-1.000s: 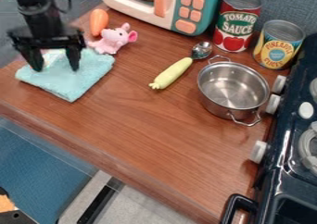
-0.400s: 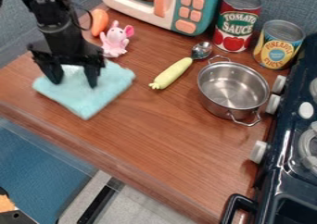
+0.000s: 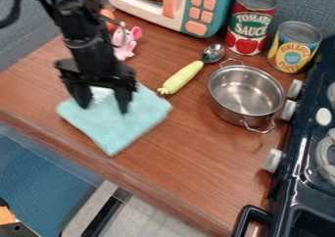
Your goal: Move the light blue towel to the right side of the table under the gray pot
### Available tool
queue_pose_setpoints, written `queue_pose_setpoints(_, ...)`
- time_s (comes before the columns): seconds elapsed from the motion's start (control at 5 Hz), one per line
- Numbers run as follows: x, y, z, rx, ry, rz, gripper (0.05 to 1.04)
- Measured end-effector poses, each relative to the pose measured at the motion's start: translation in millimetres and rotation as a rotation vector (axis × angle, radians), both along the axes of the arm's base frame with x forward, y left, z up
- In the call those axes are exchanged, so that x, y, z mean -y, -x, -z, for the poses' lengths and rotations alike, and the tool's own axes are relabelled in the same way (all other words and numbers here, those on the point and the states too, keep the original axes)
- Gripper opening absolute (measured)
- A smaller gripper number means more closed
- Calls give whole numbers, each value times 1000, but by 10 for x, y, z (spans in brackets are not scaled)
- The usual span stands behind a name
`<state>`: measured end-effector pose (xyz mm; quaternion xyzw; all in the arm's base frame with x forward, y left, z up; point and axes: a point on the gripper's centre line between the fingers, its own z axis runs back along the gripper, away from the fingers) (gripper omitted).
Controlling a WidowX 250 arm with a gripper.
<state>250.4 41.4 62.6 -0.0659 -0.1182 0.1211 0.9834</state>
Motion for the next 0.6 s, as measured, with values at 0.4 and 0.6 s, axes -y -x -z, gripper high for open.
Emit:
queue_pose_setpoints(0.4,515,-46,69,-35,48,109,1004)
queue_pose_setpoints(0.6,710,-111,92,-36,28,142,1001)
